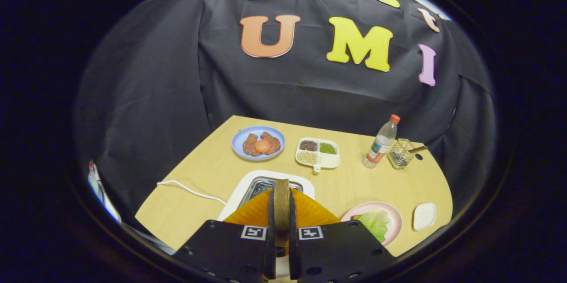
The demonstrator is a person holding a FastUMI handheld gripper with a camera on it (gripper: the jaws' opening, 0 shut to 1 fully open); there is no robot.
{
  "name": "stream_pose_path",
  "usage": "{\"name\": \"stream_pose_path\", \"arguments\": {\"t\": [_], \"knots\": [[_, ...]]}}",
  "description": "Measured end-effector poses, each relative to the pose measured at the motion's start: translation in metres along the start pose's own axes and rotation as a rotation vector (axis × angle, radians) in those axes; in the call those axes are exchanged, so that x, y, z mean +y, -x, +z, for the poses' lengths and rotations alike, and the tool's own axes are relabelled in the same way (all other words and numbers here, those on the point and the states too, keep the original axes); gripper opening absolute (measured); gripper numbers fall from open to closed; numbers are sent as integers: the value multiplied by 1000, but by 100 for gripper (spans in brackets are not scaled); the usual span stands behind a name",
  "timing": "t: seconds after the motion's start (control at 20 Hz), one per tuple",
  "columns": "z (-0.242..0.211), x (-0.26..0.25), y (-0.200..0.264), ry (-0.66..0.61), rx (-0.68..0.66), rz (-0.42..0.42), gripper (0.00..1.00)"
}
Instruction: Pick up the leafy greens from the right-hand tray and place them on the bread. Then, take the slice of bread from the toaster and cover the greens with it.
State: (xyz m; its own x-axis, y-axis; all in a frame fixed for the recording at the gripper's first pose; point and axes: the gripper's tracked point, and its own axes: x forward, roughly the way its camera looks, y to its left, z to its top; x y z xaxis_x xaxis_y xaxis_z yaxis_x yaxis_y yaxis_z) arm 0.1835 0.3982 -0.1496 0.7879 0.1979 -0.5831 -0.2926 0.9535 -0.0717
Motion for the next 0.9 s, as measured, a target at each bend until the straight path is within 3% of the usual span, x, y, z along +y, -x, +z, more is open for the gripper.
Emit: {"name": "stream_pose_path", "arguments": {"t": [0.5,0.9], "knots": [[62,-30,81,-58,-146,31,12],[5,-107,55,-151,-88,-6,12]]}}
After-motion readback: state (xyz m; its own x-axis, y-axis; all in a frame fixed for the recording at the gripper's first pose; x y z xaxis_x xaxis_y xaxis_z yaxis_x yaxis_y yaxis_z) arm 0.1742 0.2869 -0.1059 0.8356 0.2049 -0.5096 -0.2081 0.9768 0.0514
